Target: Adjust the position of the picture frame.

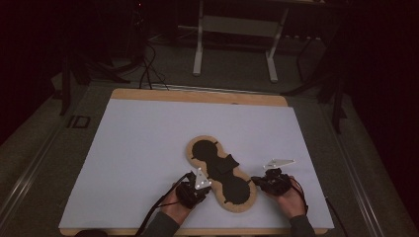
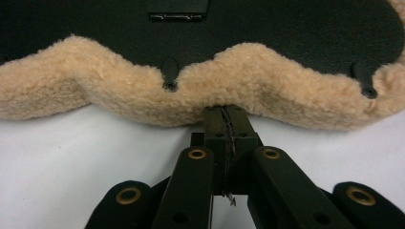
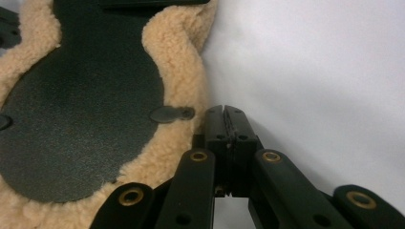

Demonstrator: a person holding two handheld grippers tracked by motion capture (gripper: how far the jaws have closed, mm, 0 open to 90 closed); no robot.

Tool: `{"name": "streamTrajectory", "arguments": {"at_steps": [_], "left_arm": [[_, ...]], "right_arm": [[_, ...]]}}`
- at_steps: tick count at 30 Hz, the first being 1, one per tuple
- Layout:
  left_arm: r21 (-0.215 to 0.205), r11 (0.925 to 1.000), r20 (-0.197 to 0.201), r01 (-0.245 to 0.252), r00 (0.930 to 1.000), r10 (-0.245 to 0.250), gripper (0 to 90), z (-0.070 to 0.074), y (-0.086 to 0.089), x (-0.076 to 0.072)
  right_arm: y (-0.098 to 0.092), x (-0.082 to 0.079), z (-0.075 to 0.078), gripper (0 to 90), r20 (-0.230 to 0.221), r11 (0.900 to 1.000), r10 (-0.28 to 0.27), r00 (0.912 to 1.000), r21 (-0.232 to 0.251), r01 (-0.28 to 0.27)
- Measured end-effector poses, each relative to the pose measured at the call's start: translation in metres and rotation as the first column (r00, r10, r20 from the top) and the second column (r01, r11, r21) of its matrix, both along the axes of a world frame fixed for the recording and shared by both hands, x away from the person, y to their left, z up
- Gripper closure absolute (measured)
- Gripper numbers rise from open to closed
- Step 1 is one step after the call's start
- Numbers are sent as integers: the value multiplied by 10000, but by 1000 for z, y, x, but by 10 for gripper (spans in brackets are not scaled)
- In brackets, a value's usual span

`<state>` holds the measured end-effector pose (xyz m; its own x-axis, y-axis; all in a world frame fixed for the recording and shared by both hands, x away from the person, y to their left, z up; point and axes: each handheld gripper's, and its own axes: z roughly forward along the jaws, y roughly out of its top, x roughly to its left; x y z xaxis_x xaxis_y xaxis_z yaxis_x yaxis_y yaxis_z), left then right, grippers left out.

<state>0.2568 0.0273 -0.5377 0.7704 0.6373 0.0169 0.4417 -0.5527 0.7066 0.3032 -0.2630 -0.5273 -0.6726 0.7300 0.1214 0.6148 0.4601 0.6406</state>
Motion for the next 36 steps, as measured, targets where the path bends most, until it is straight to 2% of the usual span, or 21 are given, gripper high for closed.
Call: {"name": "streamTrajectory", "arguments": {"at_steps": [19,28,36], "left_arm": [[212,9996,-126,177,9998,-174,900,2,0,5],[-53,10000,-354,43,9994,-44,900,2,2,11],[-89,9998,-413,-151,9990,148,900,2,3,16]], "right_arm": [[2,-1,1,900,81,9999,95,9999,-84,-94],[2,-1,2,900,52,9999,118,9999,-58,-118],[3,-2,2,900,53,9998,196,9998,-46,-196]]}}
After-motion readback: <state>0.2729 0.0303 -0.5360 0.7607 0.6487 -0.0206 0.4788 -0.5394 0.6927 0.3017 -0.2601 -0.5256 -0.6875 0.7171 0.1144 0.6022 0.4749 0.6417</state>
